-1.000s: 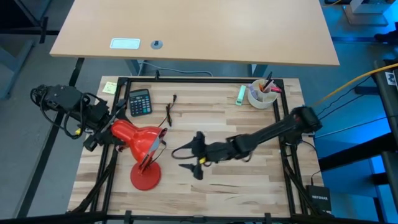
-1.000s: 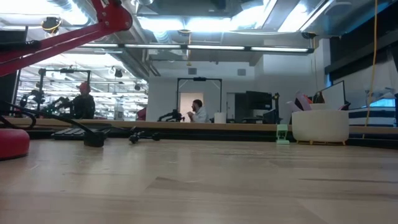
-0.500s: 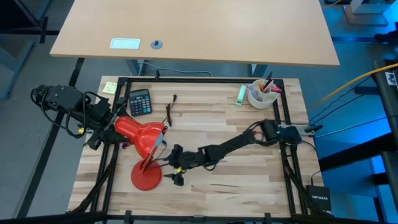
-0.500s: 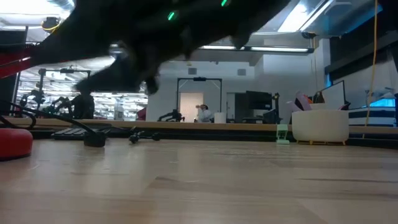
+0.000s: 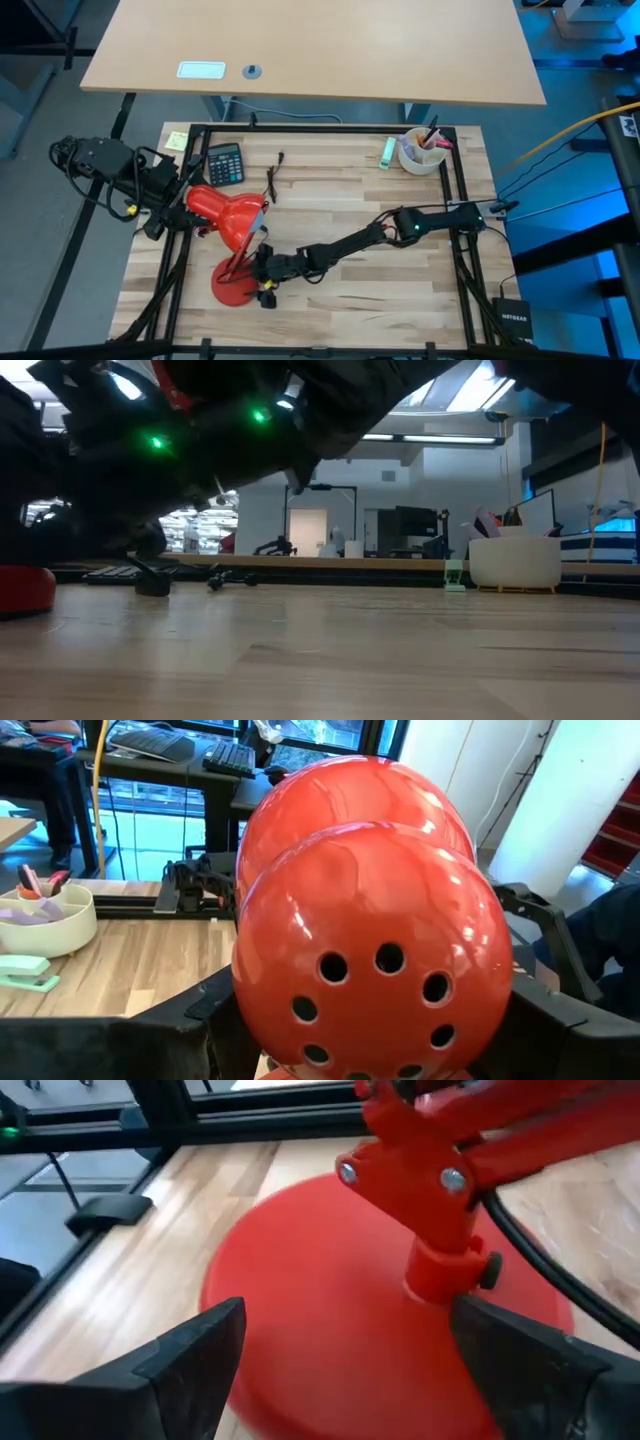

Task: Screw lightbulb
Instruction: Adjust the red desk lamp

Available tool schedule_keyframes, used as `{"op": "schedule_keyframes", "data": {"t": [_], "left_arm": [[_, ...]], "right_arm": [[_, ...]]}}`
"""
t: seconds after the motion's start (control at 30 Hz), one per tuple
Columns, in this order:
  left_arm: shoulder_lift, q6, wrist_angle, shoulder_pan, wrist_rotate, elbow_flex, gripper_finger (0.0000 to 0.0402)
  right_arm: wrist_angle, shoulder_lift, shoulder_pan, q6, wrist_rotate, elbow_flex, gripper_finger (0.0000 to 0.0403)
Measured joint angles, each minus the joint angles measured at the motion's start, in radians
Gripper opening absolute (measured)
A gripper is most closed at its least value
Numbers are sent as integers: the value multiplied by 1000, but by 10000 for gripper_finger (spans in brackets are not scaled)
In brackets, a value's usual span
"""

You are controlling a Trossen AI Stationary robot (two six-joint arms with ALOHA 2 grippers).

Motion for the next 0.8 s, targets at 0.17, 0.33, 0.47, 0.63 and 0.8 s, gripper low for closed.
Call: {"op": "schedule_keyframes", "data": {"t": [0.17, 0.33, 0.47, 0.63, 0.8], "left_arm": [[3, 9, 3, 0, -1, 0, 267], [3, 41, 1, 0, -5, 0, 267], [3, 80, -1, 2, -22, 0, 267], [-3, 110, -1, 3, -78, 0, 267], [-5, 149, -2, 2, -173, 0, 267]], "right_arm": [[-81, 17, -4, -42, 23, 31, 353], [-171, 6, -40, -86, 82, 30, 353], [-217, 5, -72, -114, 69, 31, 353], [-275, 4, -106, -123, 57, 30, 353], [-282, 3, -118, -103, 51, 28, 353]]}}
